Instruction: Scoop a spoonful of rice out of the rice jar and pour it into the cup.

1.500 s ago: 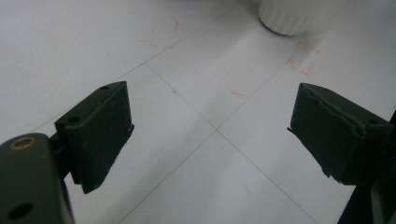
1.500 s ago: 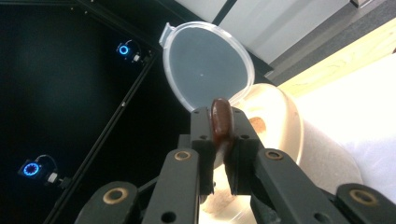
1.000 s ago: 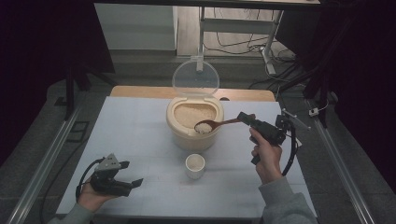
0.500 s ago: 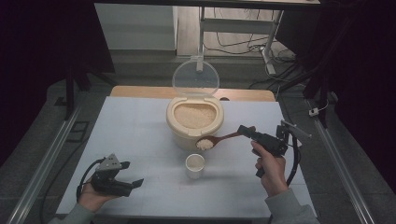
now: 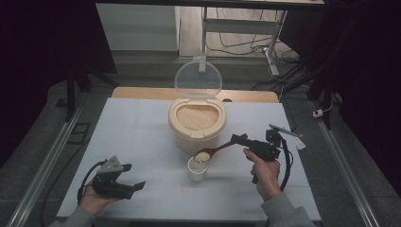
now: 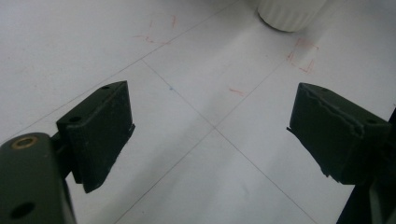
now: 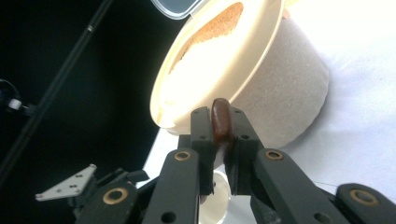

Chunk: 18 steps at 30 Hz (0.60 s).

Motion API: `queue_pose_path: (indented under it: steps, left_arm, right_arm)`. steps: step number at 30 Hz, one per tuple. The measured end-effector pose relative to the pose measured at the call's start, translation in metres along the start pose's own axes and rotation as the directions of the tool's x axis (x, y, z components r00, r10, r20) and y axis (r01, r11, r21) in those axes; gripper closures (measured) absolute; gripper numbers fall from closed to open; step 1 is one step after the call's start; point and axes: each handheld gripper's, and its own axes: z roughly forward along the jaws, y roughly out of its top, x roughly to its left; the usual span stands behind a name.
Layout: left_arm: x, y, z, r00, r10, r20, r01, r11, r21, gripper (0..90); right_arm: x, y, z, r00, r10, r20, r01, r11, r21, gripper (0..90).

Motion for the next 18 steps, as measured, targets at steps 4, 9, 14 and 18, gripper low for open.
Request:
queue_pose_path:
  steps: [4, 9, 14, 18]
  left_arm:
    - [0.000, 0.000, 0.000, 1.0000, -0.001, -0.001, 0.001, 1.0000, -0.001, 13.3]
    - [0.000, 0.000, 0.000, 1.0000, 0.001, 0.001, -0.001, 1.0000, 0.002, 13.4]
    - [0.000, 0.000, 0.000, 1.0000, 0.001, 0.001, -0.001, 1.0000, 0.002, 13.5]
    - [-0.001, 0.000, 0.000, 1.0000, 0.002, 0.001, -0.002, 1.0000, 0.003, 13.5]
  right_arm:
    - [0.005, 0.001, 0.002, 0.9990, -0.037, 0.024, 0.037, 0.999, 0.005, 83.6]
    - [0.007, 0.000, 0.004, 0.9962, -0.073, 0.047, 0.072, 0.997, 0.017, 83.6]
    - [0.011, -0.001, 0.003, 0.9895, -0.127, 0.069, 0.127, 0.992, 0.012, 83.6]
    - [0.021, 0.000, 0.001, 0.9764, -0.202, 0.077, 0.202, 0.979, 0.003, 83.6]
